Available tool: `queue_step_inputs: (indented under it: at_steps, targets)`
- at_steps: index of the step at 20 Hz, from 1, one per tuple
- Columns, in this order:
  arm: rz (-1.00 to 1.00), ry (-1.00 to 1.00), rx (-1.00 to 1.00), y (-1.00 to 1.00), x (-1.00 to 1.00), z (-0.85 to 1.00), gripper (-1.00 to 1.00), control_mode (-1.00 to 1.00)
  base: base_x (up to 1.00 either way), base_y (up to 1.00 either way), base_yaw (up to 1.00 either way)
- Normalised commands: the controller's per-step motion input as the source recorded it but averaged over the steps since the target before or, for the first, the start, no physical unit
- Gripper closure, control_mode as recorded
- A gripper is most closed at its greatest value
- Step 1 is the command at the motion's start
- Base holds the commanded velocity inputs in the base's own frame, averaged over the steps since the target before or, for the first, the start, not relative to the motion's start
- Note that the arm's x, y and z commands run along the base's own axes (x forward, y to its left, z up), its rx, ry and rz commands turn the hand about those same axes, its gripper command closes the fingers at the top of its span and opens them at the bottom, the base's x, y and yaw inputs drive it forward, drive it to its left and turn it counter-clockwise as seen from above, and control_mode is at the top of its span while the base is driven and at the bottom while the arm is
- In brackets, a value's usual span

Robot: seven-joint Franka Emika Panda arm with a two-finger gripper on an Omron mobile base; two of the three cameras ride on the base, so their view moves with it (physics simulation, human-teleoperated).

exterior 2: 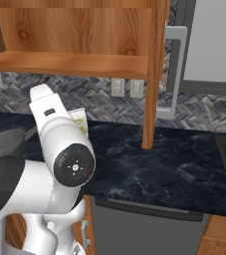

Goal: Pick the pan from the cabinet and place it on the stove. Then turn on the stove burner for the pan.

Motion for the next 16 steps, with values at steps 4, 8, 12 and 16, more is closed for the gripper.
queue_step_inputs:
  at_steps: [4,8,12,16]
  targets:
    - [0.12,0.00,0.00,0.25,-0.29,-0.01,1.00,-1.00,0.00,0.00,0.00]
    - [0.00,-0.03,0.00,0.15,-0.18,-0.01,1.00,-1.00,0.00,0.00,0.00]
    - [0.00,0.00,0.00,0.10,0.00,0.00,1.00,-1.00,0.00,0.00,0.00]
    - [0.00,0.00,0.00,0.01,0.02,0.00,1.00,-1.00,0.00,0.00,0.00]
